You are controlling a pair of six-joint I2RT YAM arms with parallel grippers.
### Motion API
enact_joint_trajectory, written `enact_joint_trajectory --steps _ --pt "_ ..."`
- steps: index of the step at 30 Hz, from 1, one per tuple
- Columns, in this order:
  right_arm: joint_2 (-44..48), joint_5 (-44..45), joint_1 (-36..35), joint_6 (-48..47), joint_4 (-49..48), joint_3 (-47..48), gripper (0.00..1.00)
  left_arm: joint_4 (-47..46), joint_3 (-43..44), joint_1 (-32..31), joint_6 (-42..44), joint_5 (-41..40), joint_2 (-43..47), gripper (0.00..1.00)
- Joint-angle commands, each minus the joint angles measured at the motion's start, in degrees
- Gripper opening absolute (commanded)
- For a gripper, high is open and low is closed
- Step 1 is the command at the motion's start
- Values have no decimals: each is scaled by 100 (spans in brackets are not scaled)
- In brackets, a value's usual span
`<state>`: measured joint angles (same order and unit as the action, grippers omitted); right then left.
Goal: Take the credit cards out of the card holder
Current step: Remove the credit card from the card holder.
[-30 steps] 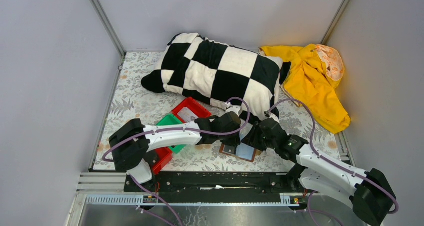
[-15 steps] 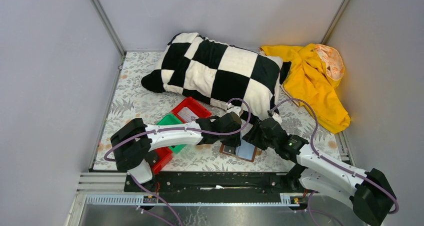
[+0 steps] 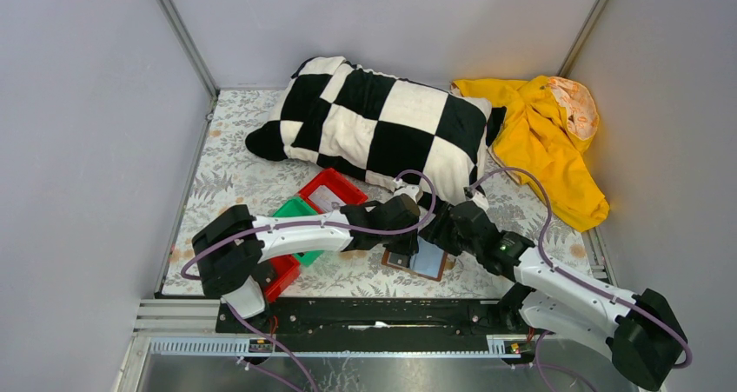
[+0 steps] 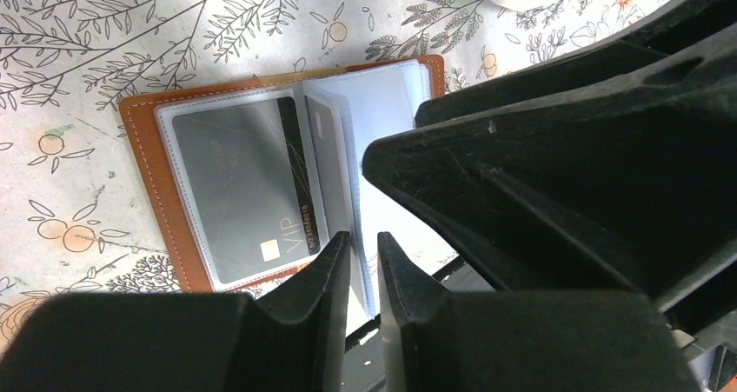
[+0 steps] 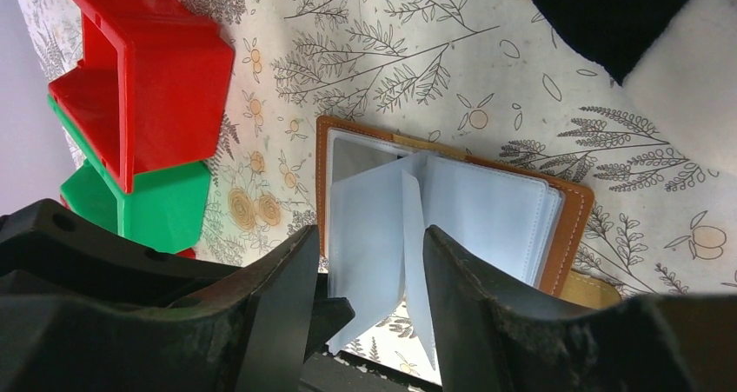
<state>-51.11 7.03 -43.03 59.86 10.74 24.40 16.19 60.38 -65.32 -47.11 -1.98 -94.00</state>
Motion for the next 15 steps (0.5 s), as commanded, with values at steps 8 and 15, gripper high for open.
enact_joint_trajectory --steps 8,15 --pt "-437 -33 -39 -41 -301 234 55 -252 112 -33 27 66 -59 21" --pt "-336 69 -39 -10 -248 135 55 -247 105 -33 19 66 -75 21"
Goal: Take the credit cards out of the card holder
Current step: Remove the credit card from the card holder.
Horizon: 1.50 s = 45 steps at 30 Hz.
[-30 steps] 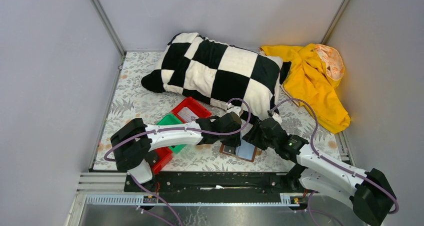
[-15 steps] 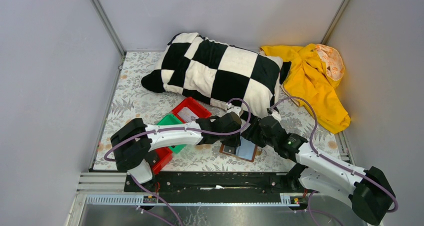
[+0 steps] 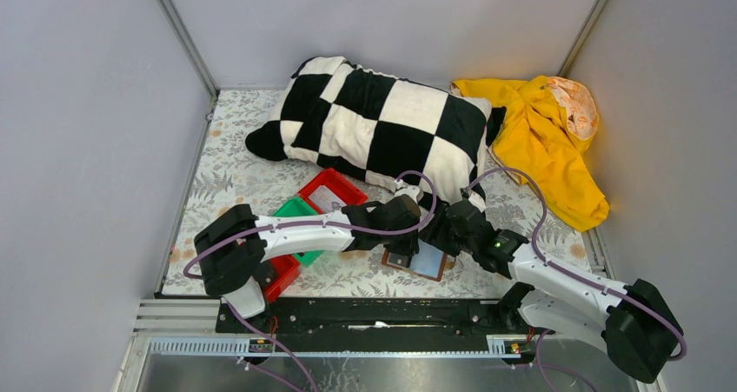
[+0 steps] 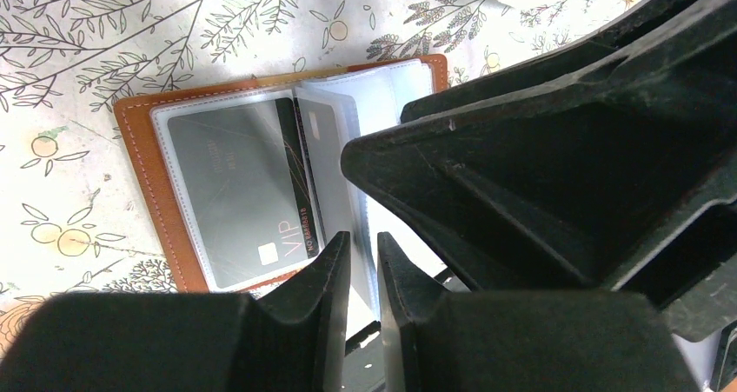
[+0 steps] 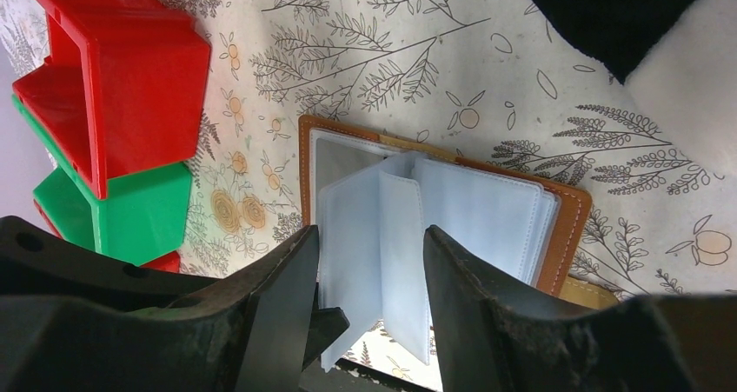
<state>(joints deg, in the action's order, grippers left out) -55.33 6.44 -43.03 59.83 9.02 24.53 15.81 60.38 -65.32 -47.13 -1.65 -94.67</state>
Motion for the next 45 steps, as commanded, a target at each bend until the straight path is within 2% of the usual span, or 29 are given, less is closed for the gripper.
enact_joint_trajectory --steps 1,11,17,25,34,40,45 --pt "98 140 -39 -7 -55 111 55 -210 108 -33 26 33 -7 21" --pt "326 230 -39 6 153 83 55 -139 106 -33 46 -54 1 23" --pt "238 239 -39 -42 131 115 56 -138 104 -33 55 -63 -7 29" --pt "-138 83 -39 -59 -85 51 55 -140 98 -33 57 -62 1 29" --pt "-61 143 -46 -60 -17 -69 55 -99 82 -25 85 -137 28 29" --pt "-27 147 -40 -70 93 -125 55 9 121 -12 147 -230 83 41" --pt "89 208 -39 -77 193 -111 55 -3 75 27 152 -213 98 39"
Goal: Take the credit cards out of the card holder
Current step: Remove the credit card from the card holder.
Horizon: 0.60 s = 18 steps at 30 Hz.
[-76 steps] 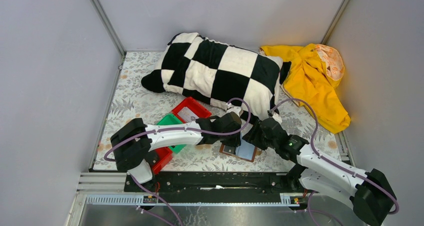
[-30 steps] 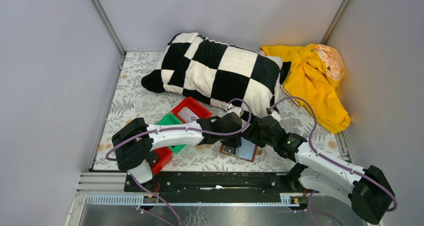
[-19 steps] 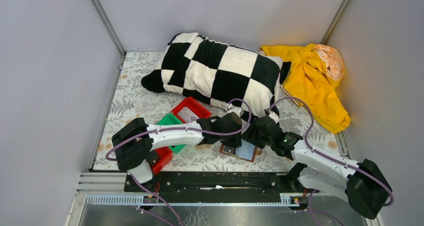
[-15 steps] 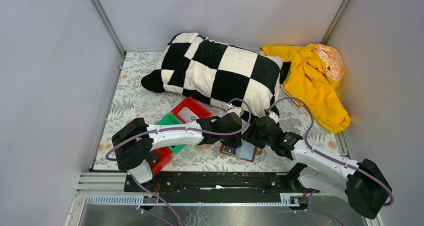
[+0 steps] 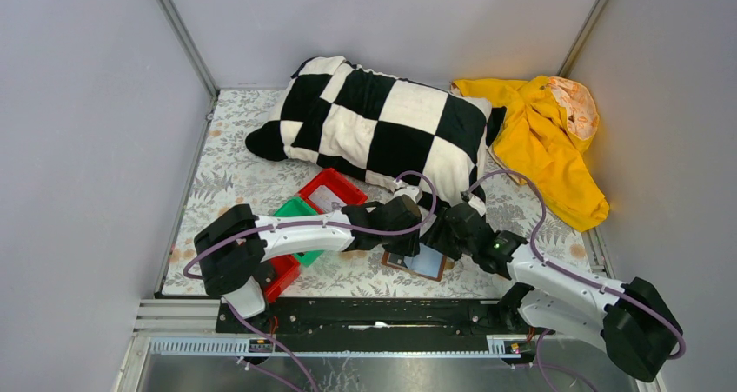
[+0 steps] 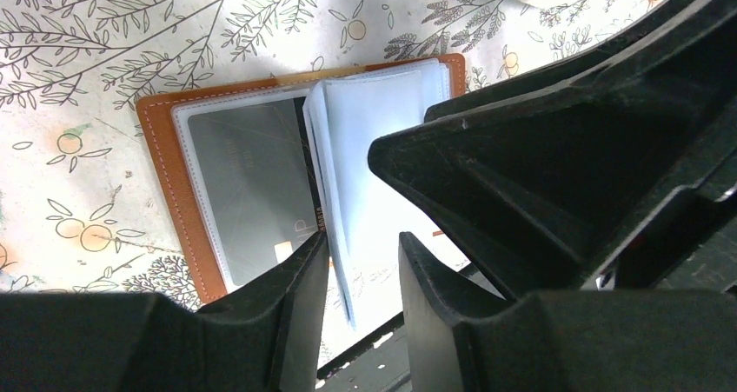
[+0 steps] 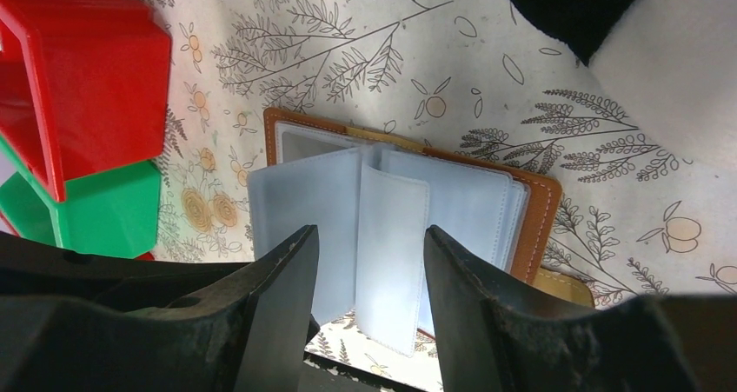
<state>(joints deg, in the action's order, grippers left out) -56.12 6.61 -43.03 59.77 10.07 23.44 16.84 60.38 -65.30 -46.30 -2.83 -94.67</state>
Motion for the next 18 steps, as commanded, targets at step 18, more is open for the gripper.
enact_joint_trajectory --steps 18 --pt "146 210 -41 -119 -86 425 55 -159 18 35 34 -60 76 6"
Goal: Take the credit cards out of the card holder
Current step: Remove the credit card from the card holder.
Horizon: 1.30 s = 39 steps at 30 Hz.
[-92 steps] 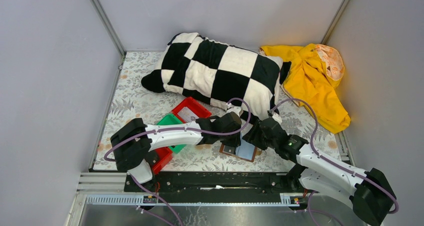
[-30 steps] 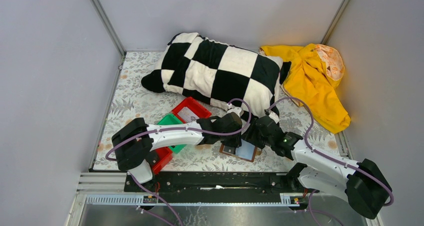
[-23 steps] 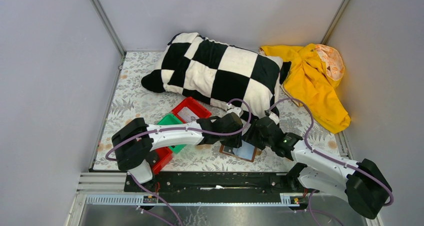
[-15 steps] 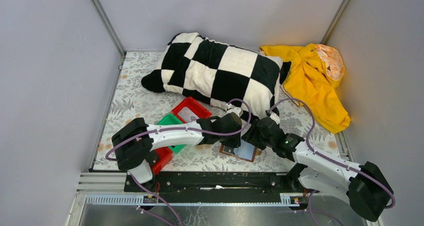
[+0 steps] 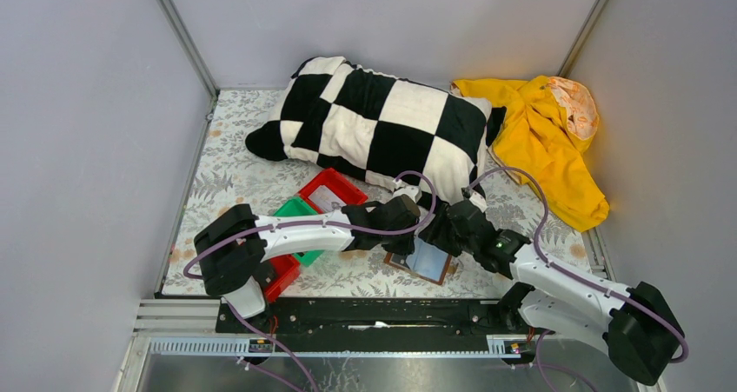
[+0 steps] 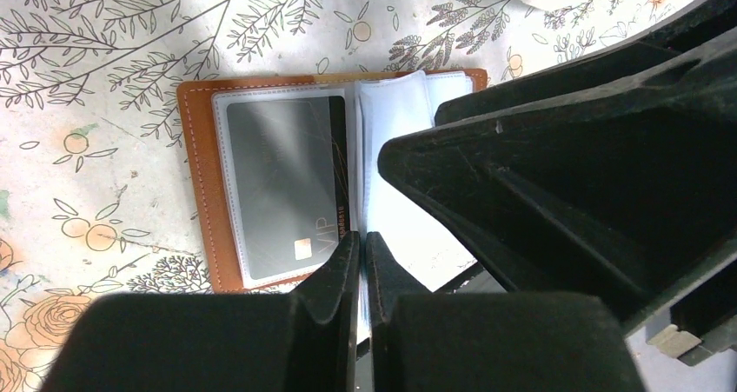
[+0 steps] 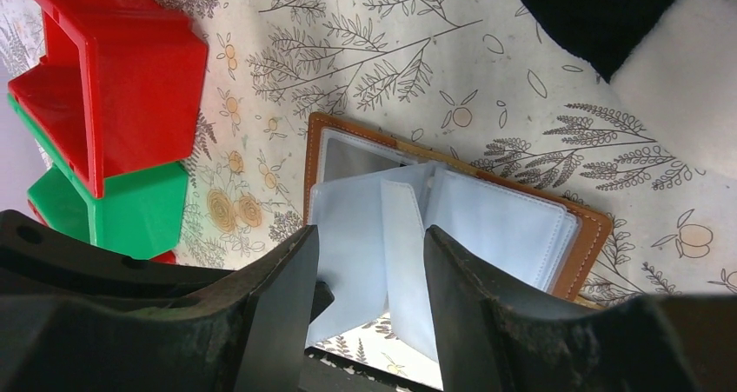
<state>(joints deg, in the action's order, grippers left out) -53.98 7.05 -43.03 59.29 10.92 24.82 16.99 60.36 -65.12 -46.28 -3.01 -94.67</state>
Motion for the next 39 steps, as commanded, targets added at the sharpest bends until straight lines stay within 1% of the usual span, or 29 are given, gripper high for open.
enact_joint_trajectory --steps 1,12,20,26,34,38,39 --pt "-69 170 -41 -71 -190 300 55 -171 19 17 32 -42 72 6" --pt "-426 75 -39 -138 -310 352 55 -158 33 17 23 -68 78 6" --pt "-257 184 -41 -81 -202 221 55 -160 15 17 5 -77 79 6" --pt "-167 239 -40 -67 -94 23 55 -145 43 17 20 -69 96 14" --pt "61 268 -39 29 71 -232 55 -126 53 12 23 -73 107 21" --pt "128 281 -39 30 157 -293 55 -121 79 17 31 -75 99 23" --pt "130 280 -39 30 176 -300 55 -118 87 15 36 -77 98 24"
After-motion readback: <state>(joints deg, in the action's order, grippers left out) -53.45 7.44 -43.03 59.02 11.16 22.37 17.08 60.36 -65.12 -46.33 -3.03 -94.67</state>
